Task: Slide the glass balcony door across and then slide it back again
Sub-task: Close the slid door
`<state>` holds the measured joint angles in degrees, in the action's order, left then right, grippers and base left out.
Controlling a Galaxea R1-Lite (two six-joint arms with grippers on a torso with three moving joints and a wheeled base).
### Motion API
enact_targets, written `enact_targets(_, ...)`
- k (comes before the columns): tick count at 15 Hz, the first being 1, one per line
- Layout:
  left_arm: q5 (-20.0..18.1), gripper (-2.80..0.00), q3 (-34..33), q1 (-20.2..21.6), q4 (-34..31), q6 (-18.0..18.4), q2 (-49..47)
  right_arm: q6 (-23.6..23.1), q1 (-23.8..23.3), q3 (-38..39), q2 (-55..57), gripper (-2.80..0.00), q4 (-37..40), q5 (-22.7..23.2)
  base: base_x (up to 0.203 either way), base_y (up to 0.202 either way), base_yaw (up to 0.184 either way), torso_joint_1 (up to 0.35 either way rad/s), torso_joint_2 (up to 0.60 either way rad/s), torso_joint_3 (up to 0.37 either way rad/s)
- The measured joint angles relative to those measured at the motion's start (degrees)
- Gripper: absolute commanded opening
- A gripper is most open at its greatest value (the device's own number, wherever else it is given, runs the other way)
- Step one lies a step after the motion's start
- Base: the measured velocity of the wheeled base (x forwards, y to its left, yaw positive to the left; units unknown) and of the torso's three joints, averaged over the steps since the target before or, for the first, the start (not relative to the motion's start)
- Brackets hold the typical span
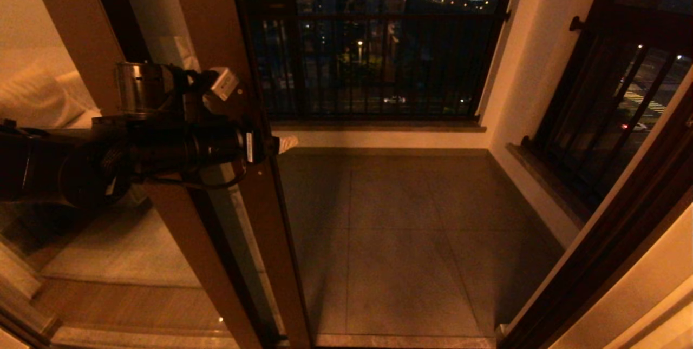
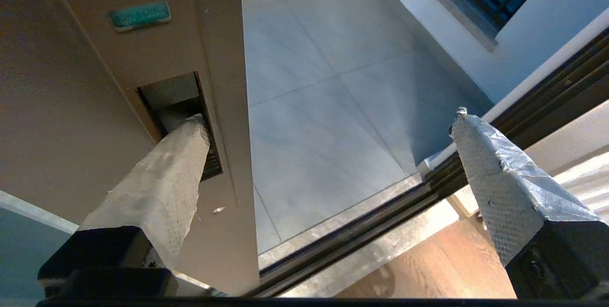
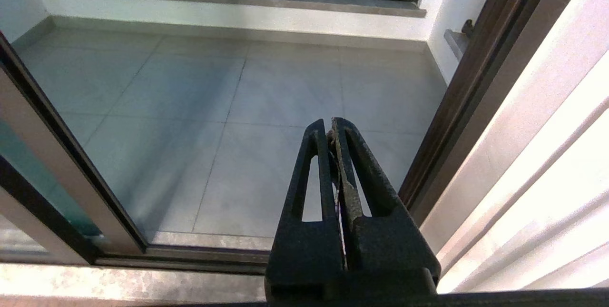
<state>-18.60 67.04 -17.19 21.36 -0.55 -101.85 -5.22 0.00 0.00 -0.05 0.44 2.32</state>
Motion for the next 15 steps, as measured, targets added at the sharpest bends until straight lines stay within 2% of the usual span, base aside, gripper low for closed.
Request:
enact_targets(10, -0.6, 0.00, 0.5, -2.7, 0.5, 0.1, -0.5, 0.0, 0.0, 0.0, 0.0, -2.80, 0.0, 0.0, 0.000, 0.000, 0.000, 0.000, 0.00, 0.000)
enact_targets(15, 0.0, 0.00, 0.0, -5.5, 0.9, 0.2, -0.6, 0.0, 0.0, 0.0, 0.0, -2.80, 0.0, 0.0, 0.000, 0.000, 0.000, 0.000, 0.00, 0.000)
